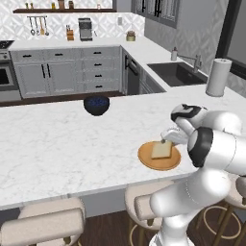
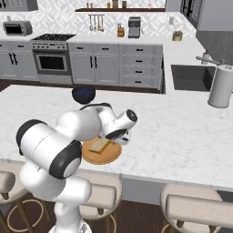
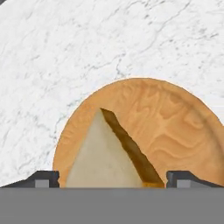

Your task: Start the toaster. Once the lever pops up, take the bread to the plate on the dining counter.

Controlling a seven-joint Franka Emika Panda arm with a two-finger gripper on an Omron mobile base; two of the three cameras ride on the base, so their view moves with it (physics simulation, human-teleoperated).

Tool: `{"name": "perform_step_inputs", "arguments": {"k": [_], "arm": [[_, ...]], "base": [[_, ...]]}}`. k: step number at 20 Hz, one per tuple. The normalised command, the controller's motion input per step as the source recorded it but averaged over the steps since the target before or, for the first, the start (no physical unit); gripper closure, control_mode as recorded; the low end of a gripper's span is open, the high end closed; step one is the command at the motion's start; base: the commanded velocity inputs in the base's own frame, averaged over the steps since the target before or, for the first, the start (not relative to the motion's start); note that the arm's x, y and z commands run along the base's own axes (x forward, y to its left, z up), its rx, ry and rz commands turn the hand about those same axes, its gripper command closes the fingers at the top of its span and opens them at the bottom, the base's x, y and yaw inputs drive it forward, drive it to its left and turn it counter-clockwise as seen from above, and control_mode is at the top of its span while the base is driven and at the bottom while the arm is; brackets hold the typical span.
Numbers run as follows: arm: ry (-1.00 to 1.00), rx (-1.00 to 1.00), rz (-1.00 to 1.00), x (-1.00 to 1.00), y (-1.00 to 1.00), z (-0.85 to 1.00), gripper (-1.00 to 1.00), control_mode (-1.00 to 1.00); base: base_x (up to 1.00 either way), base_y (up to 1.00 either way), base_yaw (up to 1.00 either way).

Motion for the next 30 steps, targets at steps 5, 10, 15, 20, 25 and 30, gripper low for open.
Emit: {"name": "perform_step_inputs", "arguments": {"k": [5,10,15,20,25,30], "arm": [[0.18,-0.31,-0.19,0.04,0.00,0.00,-1.00,-1.00],[0.13,-0.34,-0.18,0.00,0.00,0.00,-1.00,-1.00],[0.02,-0.25,-0.17,-0.34,-0.04,0.28,-1.00,-1.00],[0.00,-0.11,-0.16,-0.73,-0.13,0.84,-1.00,-1.00],[0.00,0.00,-0.03,-0.88,0.05,0.99,-1.00,-1.00],[0.00,0.01,0.00,-1.00,0.43,0.75,-1.00,-1.00]], "base": [[0.00,0.00,0.00],[0.00,0.00,0.00],[0.00,0.00,0.00],[0.00,0.00,0.00],[0.00,0.00,0.00],[0.00,0.00,0.00]]}}
